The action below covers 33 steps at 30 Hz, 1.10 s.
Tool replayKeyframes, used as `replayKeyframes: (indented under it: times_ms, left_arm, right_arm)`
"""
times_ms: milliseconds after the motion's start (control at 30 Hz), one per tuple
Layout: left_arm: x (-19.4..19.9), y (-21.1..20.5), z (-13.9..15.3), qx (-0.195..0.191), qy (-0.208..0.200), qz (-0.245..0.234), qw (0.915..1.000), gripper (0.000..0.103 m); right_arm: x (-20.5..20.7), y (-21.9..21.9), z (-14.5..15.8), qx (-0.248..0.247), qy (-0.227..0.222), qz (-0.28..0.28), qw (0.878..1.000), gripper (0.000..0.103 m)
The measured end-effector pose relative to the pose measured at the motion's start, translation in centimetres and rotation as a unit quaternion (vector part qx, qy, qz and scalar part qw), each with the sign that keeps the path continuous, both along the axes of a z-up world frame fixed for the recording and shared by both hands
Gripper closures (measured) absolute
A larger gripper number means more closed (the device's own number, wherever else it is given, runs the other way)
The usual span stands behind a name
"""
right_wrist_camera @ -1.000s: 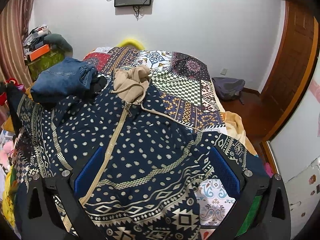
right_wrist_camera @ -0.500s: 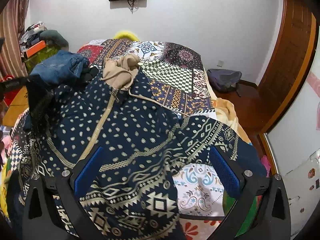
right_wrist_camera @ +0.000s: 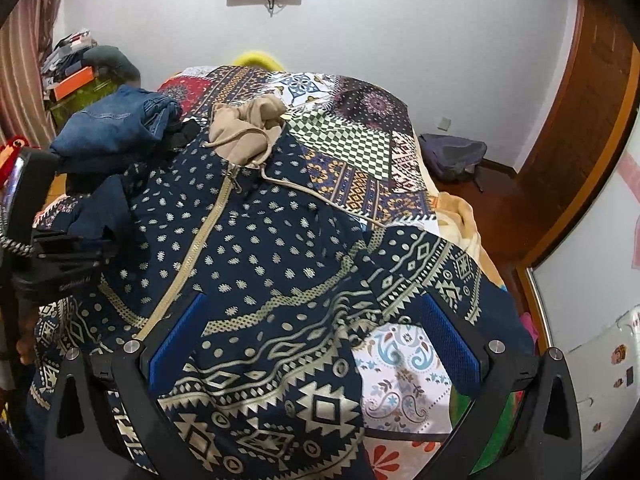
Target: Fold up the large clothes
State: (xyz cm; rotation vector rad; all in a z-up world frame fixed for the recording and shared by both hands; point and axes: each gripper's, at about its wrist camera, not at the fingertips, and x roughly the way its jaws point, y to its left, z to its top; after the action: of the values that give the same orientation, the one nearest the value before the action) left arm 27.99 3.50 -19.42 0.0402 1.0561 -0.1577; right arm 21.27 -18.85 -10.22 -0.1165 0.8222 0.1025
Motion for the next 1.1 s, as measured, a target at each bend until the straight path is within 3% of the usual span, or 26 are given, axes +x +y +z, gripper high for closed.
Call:
replayKeyframes:
  times_ms: [100, 367, 633, 867, 1100]
  left_arm:
    - [-1.3, 1.6, 1.6, -0.001, -0.030, 0.013, 0.9995, 0.041]
    - [-4.2, 9.2, 5.9, 0.013, -0.102, 0.091, 0.9906, 0.032]
    - [-8.0, 18.2, 6.6, 0.032, -0.127, 0.187, 0.9736, 0.027]
    - [-10.9, 23.7, 4.2, 0.017, -0.100, 0.246, 0.9640, 0.027]
    - [-13.1, 26.3, 2.1, -0.008, -0.081, 0.275, 0.9579, 0.027]
  right_arm:
    - [0.5, 0.8, 0.9, 0.013, -0.007, 0.009, 1.000, 0.000]
    - [2.6, 5.4, 4.3, 0.043, -0.041, 0.060, 0.996, 0.000]
    - [4.5, 14.1, 6.1, 0.016, -0.053, 0.157, 0.986, 0.000]
    - [4.2, 24.1, 3.1, -0.046, -0.041, 0.267, 0.962, 0.000]
    - [4.4, 31.6, -2.6, -0.112, 0.002, 0.342, 0.933, 0.001]
